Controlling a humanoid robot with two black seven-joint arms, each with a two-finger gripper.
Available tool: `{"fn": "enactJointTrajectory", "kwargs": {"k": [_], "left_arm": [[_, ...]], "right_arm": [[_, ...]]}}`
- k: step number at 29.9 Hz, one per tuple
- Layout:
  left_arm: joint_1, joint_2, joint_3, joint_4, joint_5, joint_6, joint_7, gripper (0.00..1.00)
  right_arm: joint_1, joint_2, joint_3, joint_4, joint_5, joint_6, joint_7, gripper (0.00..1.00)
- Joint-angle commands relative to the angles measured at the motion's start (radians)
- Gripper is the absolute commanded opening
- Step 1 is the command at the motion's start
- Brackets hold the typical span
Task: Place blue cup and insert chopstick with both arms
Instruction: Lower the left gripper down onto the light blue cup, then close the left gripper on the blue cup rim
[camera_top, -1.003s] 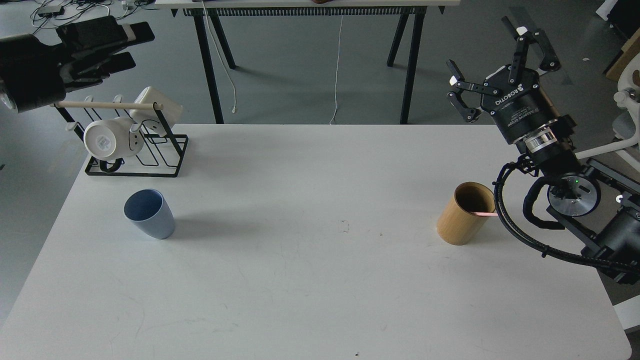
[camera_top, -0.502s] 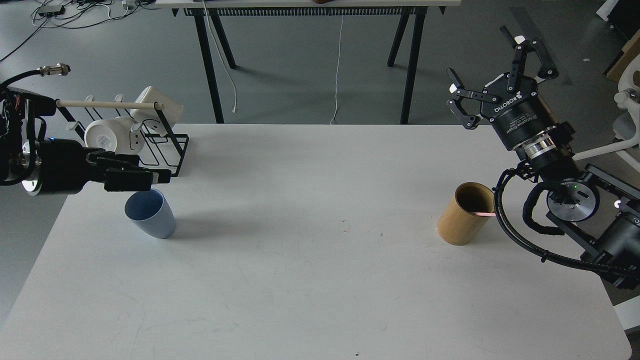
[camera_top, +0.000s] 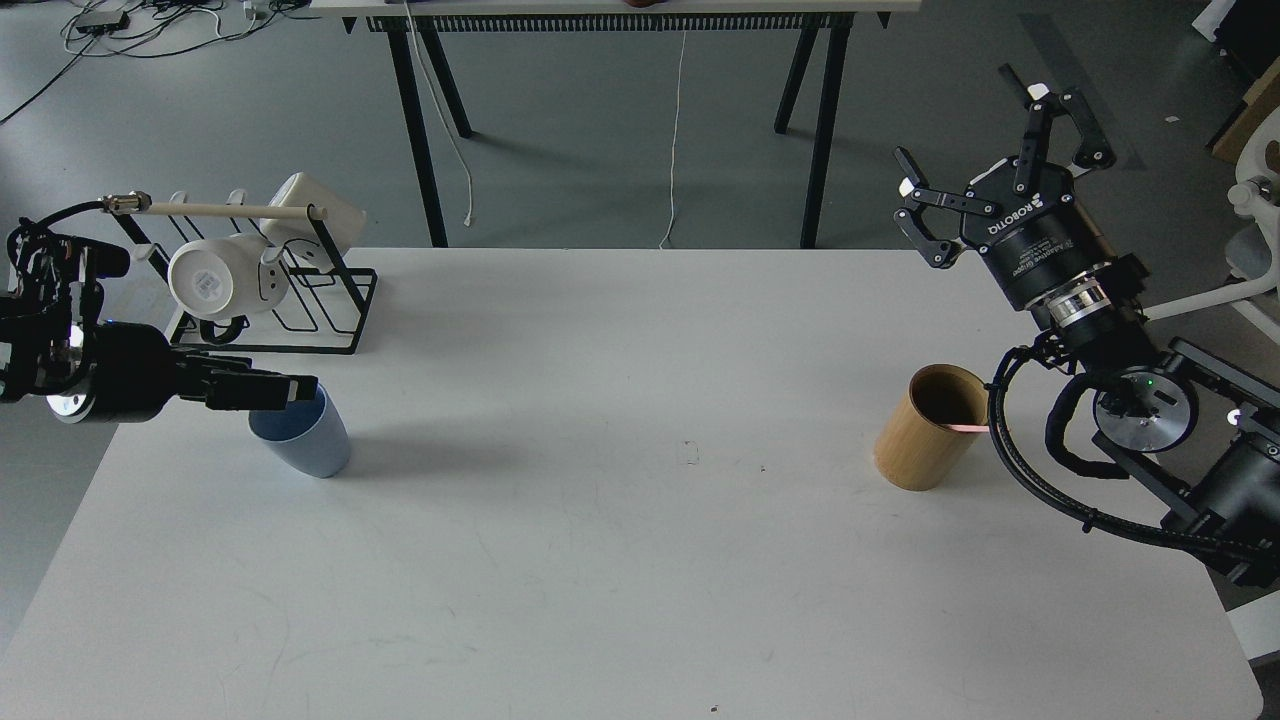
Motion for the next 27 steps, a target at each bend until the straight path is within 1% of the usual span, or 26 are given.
{"fn": "enactJointTrajectory", "kwargs": {"k": [1, 4, 7, 13, 22, 27], "left_arm": [[0.0, -0.032, 0.007, 0.062, 0.0, 0.0, -0.002, 0.99], [0.005, -0.056, 0.007, 0.114, -0.002, 0.004, -0.002, 0.99], [0.017, -0.082, 0.009, 0.161, -0.002, 0.025, -0.002, 0.99], [0.045, -0.113, 0.009, 0.21, 0.0, 0.064, -0.002, 0.98], [0.057, -0.159, 0.009, 0.293, 0.029, 0.081, -0.002, 0.97], [0.069, -0.185, 0.009, 0.329, 0.031, 0.082, -0.002, 0.93]], "right_arm": [[-0.001, 0.0, -0.002, -0.001, 0.0, 0.0, 0.0, 0.99], [-0.006, 0.0, 0.0, 0.001, 0.0, 0.0, 0.0, 0.99], [-0.006, -0.002, 0.0, 0.001, 0.0, 0.0, 0.0, 0.99], [-0.007, -0.003, -0.002, 0.001, 0.0, 0.0, 0.0, 0.99], [-0.013, -0.003, -0.002, 0.002, 0.0, 0.0, 0.0, 0.99], [-0.015, -0.008, -0.002, 0.002, 0.0, 0.0, 0.0, 0.99]]}}
